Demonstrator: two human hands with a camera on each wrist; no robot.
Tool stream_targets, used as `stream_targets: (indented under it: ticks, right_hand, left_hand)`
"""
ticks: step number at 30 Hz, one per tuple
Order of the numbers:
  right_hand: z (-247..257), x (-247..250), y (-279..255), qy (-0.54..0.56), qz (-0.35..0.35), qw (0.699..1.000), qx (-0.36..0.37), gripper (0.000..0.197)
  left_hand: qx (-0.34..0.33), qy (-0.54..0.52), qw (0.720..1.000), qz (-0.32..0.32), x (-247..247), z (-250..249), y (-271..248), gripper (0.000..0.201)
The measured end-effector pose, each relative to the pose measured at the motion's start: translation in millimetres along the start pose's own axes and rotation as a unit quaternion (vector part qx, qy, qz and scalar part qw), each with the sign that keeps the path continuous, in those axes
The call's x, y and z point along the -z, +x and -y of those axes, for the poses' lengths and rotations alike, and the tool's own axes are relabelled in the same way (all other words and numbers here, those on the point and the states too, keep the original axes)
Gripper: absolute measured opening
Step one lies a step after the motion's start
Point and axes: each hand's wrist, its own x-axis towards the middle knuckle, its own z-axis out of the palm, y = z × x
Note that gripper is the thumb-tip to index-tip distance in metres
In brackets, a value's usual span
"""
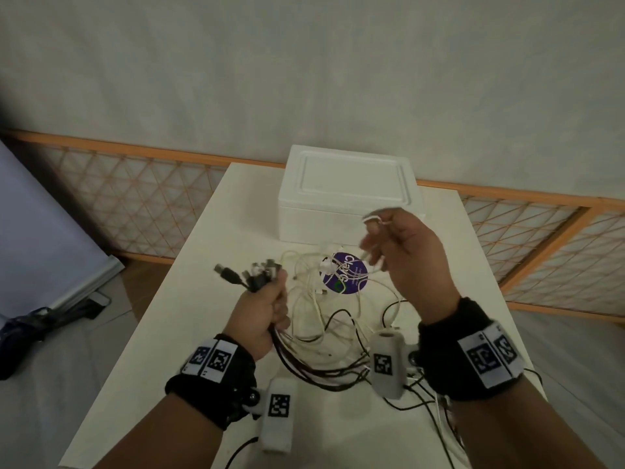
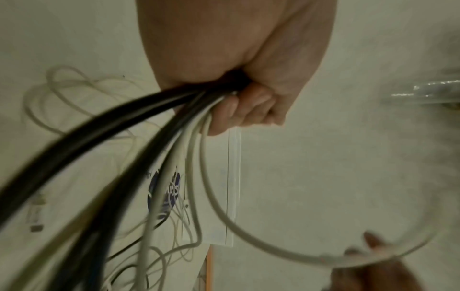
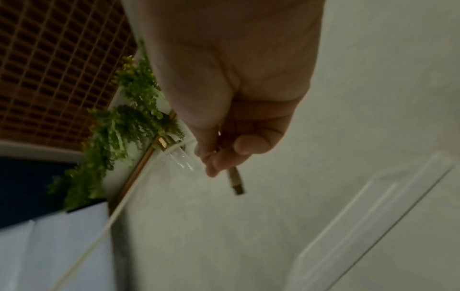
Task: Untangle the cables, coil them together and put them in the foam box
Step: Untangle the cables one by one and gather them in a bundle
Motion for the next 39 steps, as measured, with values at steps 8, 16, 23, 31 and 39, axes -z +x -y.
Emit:
stream_targets:
  ticks: [8,16,23,31,39]
  right_hand:
    - [-82,105,-42,-0.571,0.160,0.753,-0.284,0.057]
    - [-10,-53,-71,-0.227,0.360,0.900,-0.096,0.076]
    - [-76,-5,-98,-0.479,0.345,0.803,-0.086,0.015]
    - [-131,42,-129,-0.441,0.423,0.760,-0.222,0.038]
    - [-137,9,-65,-0.392,0.274,0.858,-0.189,0.026]
  left_hand:
    - [-0.024,-0.071,0.997,-0.030,24,5,-3,0.036]
    - [-0.051,-0.050,0.988,0.134,-31,13,-38,0.041]
    - [-0.071,-0.150,0.985,0.042,26,-17,-33,0.048]
    - [0.071,-0.154,0.975,-0.147,77,51,-13,0.049]
    - [0.083,-0.093,0.983,-0.137,65,69,-6,0.042]
